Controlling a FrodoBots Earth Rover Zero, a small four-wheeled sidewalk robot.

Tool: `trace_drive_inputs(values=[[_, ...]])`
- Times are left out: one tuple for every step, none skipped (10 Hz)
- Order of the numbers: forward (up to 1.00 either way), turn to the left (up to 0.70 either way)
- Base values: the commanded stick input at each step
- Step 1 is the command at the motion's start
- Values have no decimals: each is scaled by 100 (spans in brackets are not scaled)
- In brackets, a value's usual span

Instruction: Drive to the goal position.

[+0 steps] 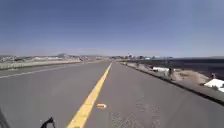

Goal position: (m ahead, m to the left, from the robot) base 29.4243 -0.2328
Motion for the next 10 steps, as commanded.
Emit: trace_drive_inputs(values=[[85,0],[85,0],[85,0],[85,0],[85,0],[85,0],[85,0],[85,0],[85,0],[85,0]])
